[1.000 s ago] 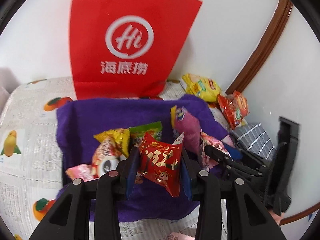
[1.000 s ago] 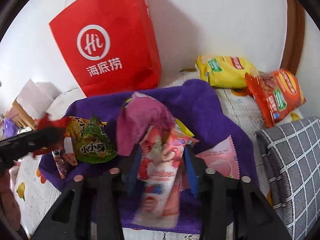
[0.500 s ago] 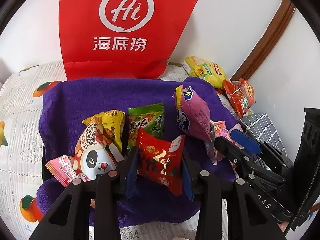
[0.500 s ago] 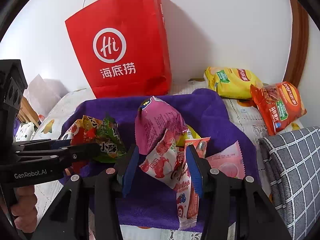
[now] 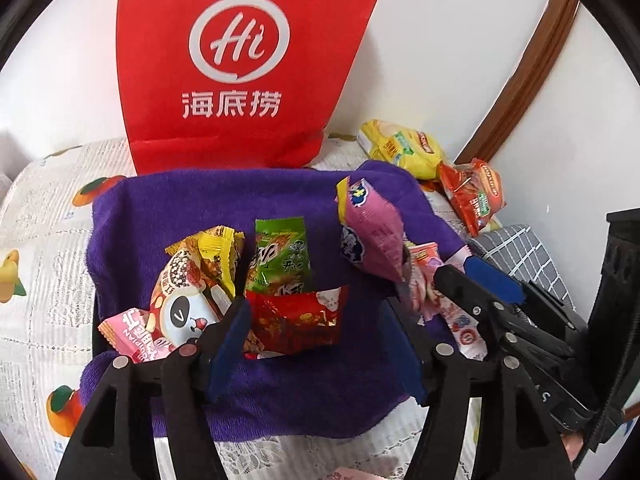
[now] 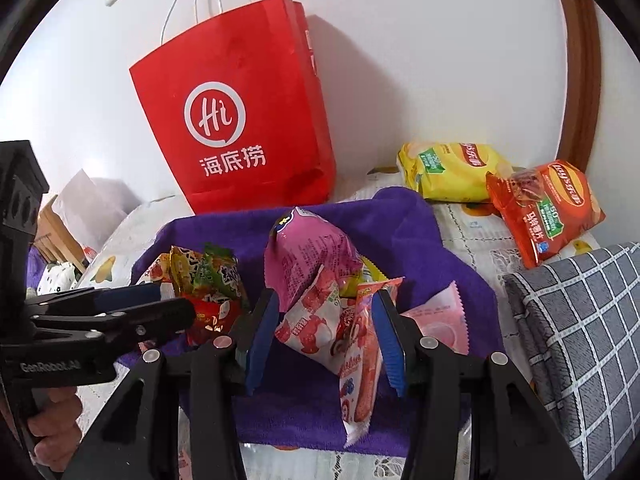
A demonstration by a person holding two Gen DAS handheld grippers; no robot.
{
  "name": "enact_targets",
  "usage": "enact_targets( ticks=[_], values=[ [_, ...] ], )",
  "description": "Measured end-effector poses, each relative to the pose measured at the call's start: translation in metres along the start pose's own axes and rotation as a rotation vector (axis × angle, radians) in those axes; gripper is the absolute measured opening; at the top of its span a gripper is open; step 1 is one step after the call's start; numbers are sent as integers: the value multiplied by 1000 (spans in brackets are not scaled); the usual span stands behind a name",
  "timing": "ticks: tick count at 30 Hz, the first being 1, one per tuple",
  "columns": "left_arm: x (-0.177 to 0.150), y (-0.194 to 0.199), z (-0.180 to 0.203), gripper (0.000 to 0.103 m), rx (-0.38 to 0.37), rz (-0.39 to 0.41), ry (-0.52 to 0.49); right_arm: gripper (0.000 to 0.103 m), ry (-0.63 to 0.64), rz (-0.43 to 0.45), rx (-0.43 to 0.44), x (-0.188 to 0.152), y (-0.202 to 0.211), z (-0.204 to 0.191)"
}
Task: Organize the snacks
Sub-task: 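Open both tools to release the packets onto the purple towel, then grasp the pink-and-white packet with the right tool while the left tool grasps a blue packet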
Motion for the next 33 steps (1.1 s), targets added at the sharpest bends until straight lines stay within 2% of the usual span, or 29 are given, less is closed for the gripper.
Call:
enact_targets(
  ticks=[4,7,10,15,20,25,30,33],
  values=[
    [-15,11,3,65,-30,10,3,49,-28,20,37,-4,11,0],
    [-33,18,0,65,-25,5,0,49,-36,7,40,-15,15,-4],
    [-52,26,-12,65,9,2,1,49,-36,-34,24,-37,19,-12],
    [-75,41,-39,65,43,11,36,49,-12,-44,23,-78,36,-35],
    [-97,54,-63,65,23,21,84,49,15,-112,36,-115,41,-65],
    [-115,60,-78,65,-1,28,112,49,-4,-235,57,-153,24,-94],
    [-127,58,-84,65,16,21,97,49,-55,-307,82,-172,5,-113],
    [-131,61,-88,65,30,29,83,49,-73,-299,76,-172,1,-121]
  ],
)
Point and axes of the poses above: each gripper's, at about its wrist camera, not at the fingertips, and y roughly against the way its jaws point, z to its right, x to its top, the point moved 10 cm from there along -y, roughly the way its jaws point, and after that the axes turned 15 degrees about -z, right-handed, at the moved point
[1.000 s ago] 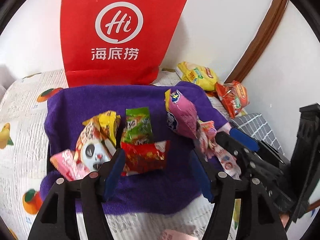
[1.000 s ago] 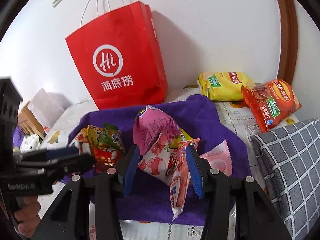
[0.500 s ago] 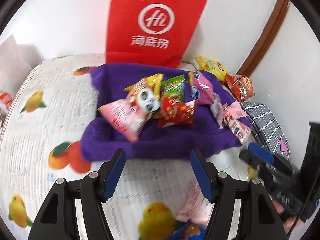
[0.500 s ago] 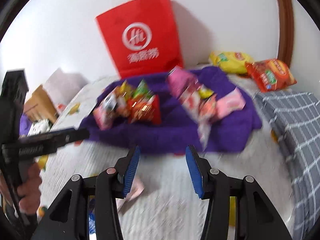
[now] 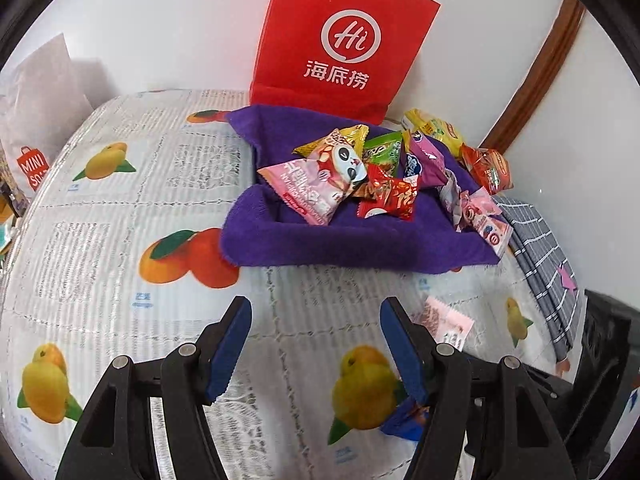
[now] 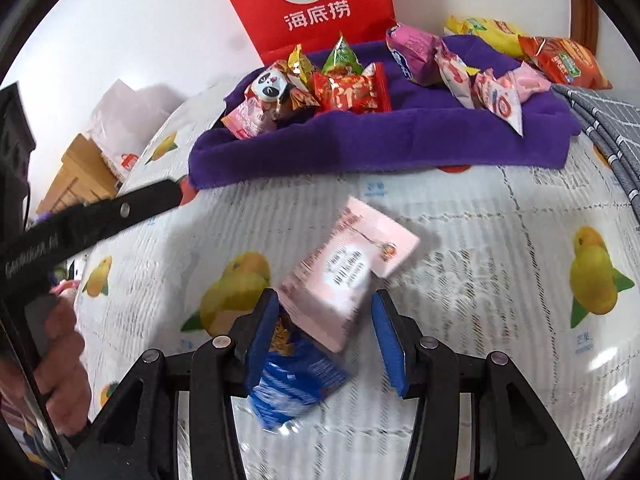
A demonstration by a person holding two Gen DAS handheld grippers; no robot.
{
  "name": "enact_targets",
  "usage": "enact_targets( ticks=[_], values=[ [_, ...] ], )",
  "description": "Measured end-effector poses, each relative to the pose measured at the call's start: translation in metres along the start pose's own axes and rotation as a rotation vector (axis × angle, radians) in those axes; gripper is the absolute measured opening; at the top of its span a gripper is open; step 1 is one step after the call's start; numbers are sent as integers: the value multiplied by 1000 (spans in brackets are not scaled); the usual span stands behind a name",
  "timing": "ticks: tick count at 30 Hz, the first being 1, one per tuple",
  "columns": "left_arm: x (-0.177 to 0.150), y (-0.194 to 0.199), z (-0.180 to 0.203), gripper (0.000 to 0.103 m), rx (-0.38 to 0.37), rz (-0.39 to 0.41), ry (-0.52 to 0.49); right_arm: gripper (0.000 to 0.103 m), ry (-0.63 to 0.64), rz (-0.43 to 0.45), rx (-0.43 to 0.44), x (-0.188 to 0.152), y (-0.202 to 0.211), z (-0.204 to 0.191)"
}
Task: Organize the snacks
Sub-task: 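Grasp the pink-and-white packet with the right tool while the left tool grasps a blue packet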
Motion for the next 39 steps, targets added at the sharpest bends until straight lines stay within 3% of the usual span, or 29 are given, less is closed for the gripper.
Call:
enact_targets(
  ticks=[3,11,18,24,32,39],
  values=[
    [-3,1,-10,65,16,7,1,49,-21,0,-9,7,-5,-4],
    [-6,-3,-30,65,-16,0,34,49,-6,19,-148,32,-16,-7],
    [-7,-2,-35,65,-22,3,43,46,92,46,-270,43,-25,-17],
    [-10,-3,-33,65,-13,-4,39,35,112,68,-249,47,-22,-14],
    [-18,-4,-15,65,8,-17,3,35,52,122,-179,47,10,3],
    [-29,-10,8,65,23,-38,-29,35,22,179,-210,35,45,43]
  ],
)
Point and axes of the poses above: each gripper's, at about its wrist camera, not at the fingertips, and y roughly against the way its jaws point, z to its right, x to its top, the point moved 10 cm from there along -y, roughly the way its jaws point, and after that the axes turned 15 degrees about -z, right-handed, at the moved point
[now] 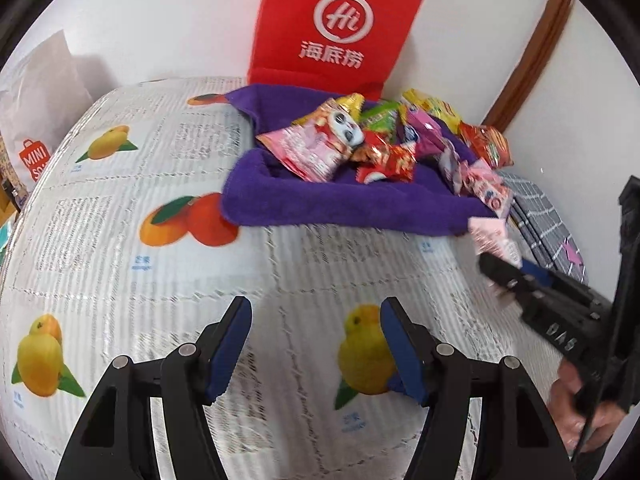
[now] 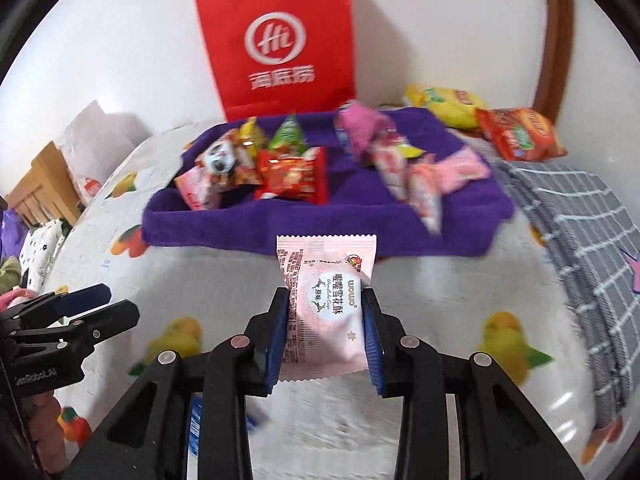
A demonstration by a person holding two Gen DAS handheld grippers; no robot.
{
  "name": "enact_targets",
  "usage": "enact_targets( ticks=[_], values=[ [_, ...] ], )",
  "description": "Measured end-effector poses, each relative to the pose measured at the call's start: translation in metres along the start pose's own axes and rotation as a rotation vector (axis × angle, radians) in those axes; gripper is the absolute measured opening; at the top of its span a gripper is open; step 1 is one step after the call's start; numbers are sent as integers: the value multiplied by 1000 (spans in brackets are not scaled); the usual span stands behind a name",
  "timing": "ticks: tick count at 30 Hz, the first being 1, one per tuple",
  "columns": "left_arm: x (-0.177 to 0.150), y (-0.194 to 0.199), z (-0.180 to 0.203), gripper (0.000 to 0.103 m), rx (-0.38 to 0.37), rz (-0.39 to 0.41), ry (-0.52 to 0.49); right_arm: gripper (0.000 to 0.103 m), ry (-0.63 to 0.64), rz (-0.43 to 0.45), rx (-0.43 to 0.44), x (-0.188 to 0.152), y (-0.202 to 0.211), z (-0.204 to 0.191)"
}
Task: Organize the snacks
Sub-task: 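Grasp the pink-and-white packet with the right tool while the left tool grasps a blue packet, then lift both held packets off the sheet, then carry both held packets over the purple towel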
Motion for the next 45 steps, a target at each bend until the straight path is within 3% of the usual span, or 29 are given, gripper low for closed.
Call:
enact_targets(
  ticks=[3,7,12,16,18,24,33,36,40,45],
  values=[
    [-7,-8,12,65,-11,-24,-14,35,-17,3,-13,-11,6,24],
    [-19,-22,28,65,-82,-85,-17,35,-25,-1,-46,-28,6,52],
    [-27,-26,43,73,-83,-78,-51,35,-38,-36,-58,-47,-5,78],
    [-30,-24,56,75,-193,-102,-72,35,-48,-37,-36,-57,-11,85],
    [-31,-25,59,76,-207,-107,-75,36,-40,-26,-40,-58,-11,85],
    [-37,-29,80,78,-171,-112,-171,36,-61,-23,12,-57,-12,87],
    [-50,-44,107,83,100,-83,-379,37,-64,-22,21,-57,-13,87],
    [-51,-42,107,81,95,-72,-379,37,-67,-22,28,-57,-13,88],
    [-48,-40,109,68,96,-59,-376,37,-66,-22,26,-57,-13,88],
    [-48,-39,110,63,94,-53,-372,37,-63,-23,19,-57,-13,88]
  ],
)
Point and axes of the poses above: each gripper's, at about its wrist camera, not at the fingertips, and y roughly against the way its jaws point, z to its right, x to its top, the point moved 10 cm from there along -y, roughly the way its jaws point, and after that the axes turned 15 degrees about -z, right-handed, at the moved point
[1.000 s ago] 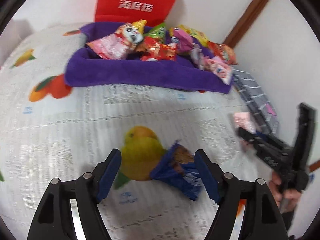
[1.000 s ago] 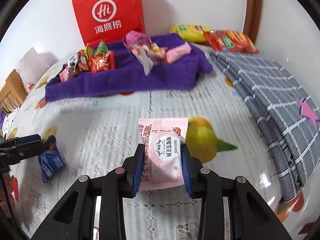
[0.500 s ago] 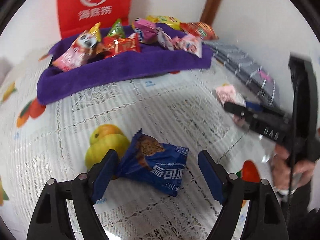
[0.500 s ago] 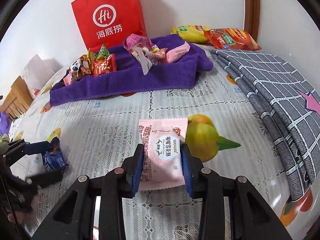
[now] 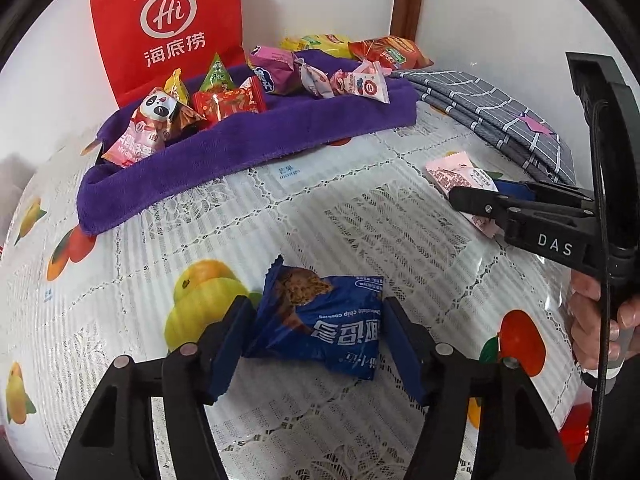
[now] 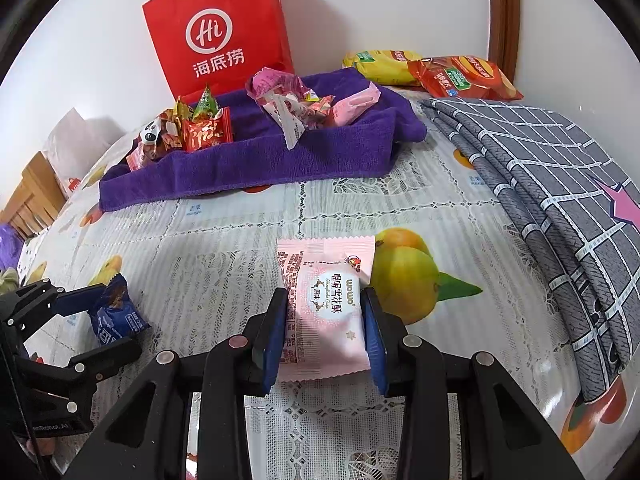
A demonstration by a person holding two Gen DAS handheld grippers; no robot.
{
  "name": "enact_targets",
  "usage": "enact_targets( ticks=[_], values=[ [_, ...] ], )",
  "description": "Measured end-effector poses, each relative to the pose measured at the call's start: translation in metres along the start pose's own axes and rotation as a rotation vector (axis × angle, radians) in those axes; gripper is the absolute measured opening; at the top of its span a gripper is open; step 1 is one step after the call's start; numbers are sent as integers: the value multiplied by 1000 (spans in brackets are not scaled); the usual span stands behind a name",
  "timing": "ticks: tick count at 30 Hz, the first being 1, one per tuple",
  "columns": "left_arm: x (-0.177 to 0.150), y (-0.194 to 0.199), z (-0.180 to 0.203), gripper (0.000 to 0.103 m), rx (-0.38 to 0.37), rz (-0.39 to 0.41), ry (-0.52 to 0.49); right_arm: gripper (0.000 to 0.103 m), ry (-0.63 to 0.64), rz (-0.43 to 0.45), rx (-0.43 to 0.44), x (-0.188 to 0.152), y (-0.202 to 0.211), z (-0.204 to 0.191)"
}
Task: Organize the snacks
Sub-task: 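Carry both held packets over the purple towel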
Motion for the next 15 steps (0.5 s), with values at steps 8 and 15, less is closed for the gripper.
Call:
enact_targets(
  ticks=[8,15],
  values=[
    [2,1,1,47,-7,15,4,37,1,0,-1,0,0,0],
    [2,6,-12,43,-66,13,83,37,0,1,-1,0,0,0]
  ],
)
Point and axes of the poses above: each gripper's, at about its wrist camera, not at the fingertips, and y roughly against the way its jaws point, z to its right, x to its top, the point moved 10 cm from there along -y, roughly the way its jaws point, and after that the axes turned 15 degrees about -z, right-handed, at the moved point
